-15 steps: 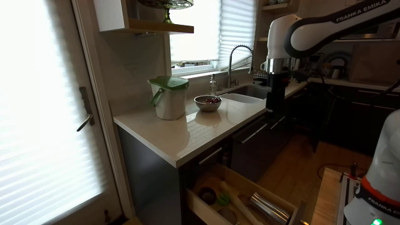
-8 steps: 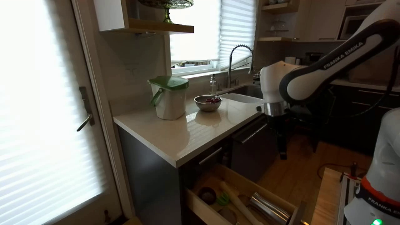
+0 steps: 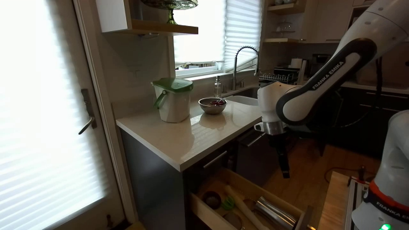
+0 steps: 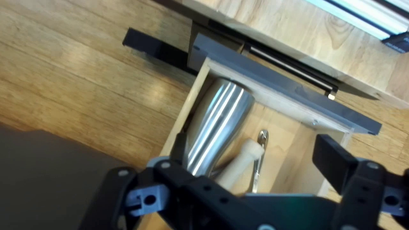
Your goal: Move the silver cup from the drawer to the countertop
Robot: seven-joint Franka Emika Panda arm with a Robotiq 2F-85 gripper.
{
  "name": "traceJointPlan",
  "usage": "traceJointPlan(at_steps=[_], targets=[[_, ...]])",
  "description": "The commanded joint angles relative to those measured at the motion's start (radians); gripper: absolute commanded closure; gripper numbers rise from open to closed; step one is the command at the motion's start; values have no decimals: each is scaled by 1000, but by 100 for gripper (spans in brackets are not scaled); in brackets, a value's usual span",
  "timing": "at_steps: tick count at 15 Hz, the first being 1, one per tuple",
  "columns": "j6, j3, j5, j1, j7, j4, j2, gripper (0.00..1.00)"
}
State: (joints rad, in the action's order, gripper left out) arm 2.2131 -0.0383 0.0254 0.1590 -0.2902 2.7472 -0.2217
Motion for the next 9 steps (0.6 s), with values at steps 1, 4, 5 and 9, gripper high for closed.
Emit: traceJointPlan(at_steps=[1, 4, 5, 9], targets=[[157, 40, 159, 18, -214, -24, 74, 0], [290, 87, 380, 83, -448, -67, 179, 0], [298, 110, 473, 124, -532, -93, 214, 0], [234, -6, 780, 76, -856, -192, 373, 0]])
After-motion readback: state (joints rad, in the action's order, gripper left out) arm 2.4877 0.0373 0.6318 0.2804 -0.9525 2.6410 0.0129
